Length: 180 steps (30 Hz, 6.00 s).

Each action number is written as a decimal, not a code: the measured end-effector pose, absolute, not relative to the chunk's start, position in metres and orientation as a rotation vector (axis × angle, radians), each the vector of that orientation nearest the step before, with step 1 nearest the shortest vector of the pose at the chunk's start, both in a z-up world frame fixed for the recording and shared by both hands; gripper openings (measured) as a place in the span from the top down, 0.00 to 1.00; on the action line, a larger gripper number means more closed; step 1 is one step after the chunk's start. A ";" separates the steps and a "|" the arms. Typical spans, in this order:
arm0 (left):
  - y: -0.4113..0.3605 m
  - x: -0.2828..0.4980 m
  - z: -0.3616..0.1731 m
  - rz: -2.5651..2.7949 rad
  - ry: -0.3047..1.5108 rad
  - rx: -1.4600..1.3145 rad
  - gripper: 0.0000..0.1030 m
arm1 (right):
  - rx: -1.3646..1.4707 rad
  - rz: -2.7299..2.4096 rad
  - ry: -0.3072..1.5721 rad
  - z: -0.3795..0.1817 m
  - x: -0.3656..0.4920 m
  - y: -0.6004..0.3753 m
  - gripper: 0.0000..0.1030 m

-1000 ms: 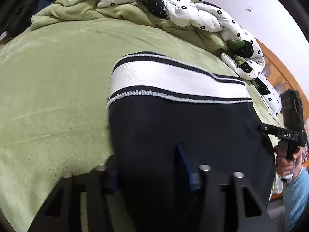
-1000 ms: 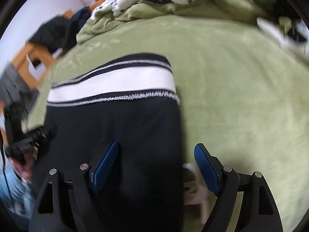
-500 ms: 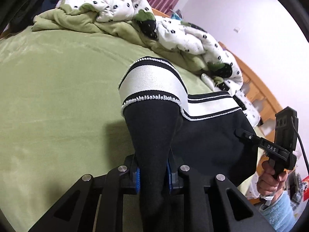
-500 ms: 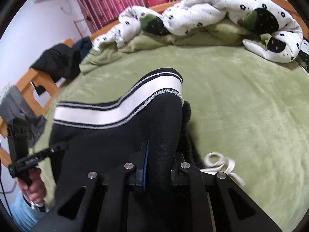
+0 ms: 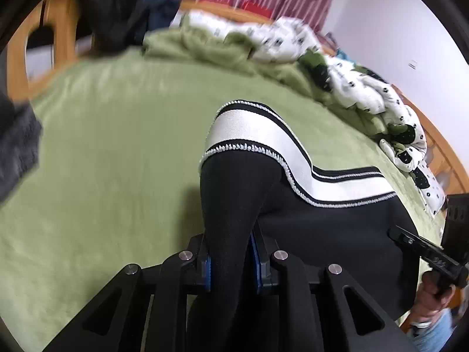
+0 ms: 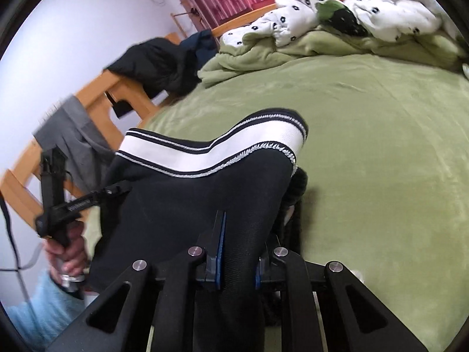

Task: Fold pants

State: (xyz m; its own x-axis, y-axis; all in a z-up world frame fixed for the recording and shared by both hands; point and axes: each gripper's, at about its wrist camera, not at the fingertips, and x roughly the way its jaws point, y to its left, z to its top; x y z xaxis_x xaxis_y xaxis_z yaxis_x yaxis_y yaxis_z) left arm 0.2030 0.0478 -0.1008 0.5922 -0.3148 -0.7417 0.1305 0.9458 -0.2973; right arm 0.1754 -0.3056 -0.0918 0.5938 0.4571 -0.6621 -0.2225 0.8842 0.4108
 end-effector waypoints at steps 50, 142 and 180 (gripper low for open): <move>0.034 0.071 -0.135 -0.356 0.908 -0.038 0.41 | -0.047 0.132 0.875 -0.126 0.089 -0.284 0.42; -0.031 0.233 -0.132 -0.143 0.835 0.039 0.31 | -0.078 0.149 0.840 -0.134 0.243 -0.253 0.34; -0.039 0.116 -0.132 -0.220 0.955 0.138 0.20 | -0.227 0.167 0.890 -0.129 0.142 -0.229 0.30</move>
